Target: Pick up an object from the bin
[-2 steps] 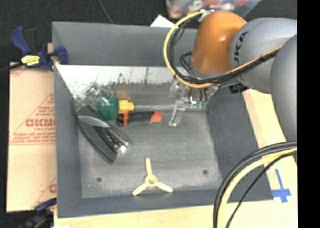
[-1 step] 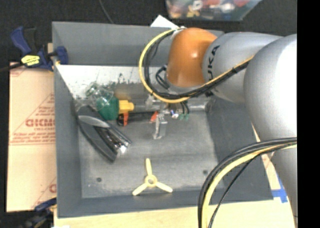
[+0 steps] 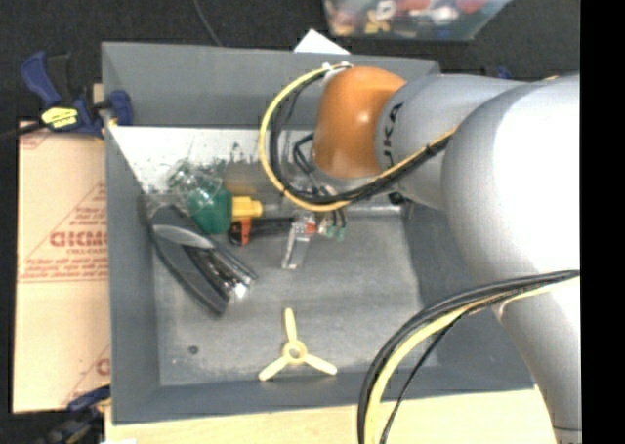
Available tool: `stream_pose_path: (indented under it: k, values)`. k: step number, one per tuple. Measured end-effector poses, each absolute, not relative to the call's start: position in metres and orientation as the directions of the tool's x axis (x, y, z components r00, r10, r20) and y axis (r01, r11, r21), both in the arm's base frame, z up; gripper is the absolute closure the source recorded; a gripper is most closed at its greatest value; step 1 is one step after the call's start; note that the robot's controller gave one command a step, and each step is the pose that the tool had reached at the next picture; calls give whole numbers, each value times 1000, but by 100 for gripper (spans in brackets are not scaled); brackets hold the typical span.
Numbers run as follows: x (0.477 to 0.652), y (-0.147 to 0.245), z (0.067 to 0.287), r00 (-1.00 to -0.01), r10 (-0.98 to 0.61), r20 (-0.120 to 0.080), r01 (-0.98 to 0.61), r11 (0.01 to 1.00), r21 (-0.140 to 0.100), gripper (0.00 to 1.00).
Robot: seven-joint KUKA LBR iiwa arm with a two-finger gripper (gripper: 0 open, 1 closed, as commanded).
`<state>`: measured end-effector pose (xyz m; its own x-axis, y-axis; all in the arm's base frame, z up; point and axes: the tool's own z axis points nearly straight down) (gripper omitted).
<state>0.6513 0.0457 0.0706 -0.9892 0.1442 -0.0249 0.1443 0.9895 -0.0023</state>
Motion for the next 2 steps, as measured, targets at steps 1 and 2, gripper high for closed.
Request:
stream_pose_path:
  k: [1,2]
  values:
    - [649,44,72,-992,125,-14,125,992,1,100]
    - [649,44,72,-992,124,-14,124,992,1,100]
